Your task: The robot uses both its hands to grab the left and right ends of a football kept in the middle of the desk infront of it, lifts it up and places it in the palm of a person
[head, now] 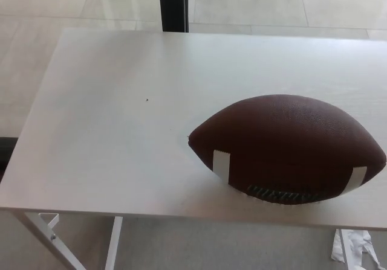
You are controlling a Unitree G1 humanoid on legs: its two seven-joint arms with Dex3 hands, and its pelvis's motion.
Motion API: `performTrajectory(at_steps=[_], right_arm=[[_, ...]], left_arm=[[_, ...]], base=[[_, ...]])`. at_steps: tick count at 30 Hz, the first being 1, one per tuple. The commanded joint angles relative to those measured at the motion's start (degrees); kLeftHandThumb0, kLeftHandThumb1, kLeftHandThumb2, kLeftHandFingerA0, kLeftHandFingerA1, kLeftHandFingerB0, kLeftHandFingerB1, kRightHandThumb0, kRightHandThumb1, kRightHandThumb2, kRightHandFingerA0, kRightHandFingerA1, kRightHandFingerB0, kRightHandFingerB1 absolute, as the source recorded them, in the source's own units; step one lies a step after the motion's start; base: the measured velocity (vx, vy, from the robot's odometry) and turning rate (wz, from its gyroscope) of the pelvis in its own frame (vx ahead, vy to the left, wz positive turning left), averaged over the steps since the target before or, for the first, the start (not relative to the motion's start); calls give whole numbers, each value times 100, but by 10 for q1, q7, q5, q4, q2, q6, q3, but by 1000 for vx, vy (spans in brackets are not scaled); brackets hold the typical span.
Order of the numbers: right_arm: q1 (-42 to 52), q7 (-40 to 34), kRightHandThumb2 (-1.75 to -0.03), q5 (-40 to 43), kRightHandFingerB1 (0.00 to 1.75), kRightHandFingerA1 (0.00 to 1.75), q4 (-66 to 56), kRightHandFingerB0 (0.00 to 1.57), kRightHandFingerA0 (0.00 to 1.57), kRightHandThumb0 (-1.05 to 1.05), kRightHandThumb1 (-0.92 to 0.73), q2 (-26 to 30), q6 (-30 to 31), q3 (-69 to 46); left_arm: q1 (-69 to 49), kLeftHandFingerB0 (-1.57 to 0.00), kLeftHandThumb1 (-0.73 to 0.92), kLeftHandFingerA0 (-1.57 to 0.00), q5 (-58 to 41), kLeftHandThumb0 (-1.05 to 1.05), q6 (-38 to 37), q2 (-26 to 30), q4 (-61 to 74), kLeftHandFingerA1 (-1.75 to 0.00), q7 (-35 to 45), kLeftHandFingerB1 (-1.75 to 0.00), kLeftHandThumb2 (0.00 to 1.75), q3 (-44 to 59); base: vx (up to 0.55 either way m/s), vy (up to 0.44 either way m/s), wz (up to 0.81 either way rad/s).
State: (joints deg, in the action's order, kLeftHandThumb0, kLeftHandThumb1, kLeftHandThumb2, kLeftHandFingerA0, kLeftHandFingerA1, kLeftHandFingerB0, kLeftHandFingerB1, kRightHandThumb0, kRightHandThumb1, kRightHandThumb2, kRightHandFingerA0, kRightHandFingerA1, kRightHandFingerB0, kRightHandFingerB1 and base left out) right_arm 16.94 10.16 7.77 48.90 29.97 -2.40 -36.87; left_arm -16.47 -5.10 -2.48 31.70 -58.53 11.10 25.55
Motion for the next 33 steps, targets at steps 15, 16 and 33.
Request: performTrajectory(at_steps=[15,16,33], right_arm=[[-88,-53,-63,161,35,86,-67,27,85,-73,-73,33,-24,-211],[-91,-58,-64,158,35,77,-77,27,61,-78,-74,34,-17,-214],[-188,-162,-78,206,44,59,-605,14,48,-103,-92,-56,194,-81]], left_arm=[[85,-30,63,-66,-158,-92,25,10,107,-75,44,-63,85,169],[87,-30,86,-69,-155,-87,29,10,124,-73,39,-63,66,170],[331,-6,87,-16,-181,-99,261,-47,686,-50,-84,-29,85,2]], base=[[0,0,0],[0,0,0],[0,0,0]])
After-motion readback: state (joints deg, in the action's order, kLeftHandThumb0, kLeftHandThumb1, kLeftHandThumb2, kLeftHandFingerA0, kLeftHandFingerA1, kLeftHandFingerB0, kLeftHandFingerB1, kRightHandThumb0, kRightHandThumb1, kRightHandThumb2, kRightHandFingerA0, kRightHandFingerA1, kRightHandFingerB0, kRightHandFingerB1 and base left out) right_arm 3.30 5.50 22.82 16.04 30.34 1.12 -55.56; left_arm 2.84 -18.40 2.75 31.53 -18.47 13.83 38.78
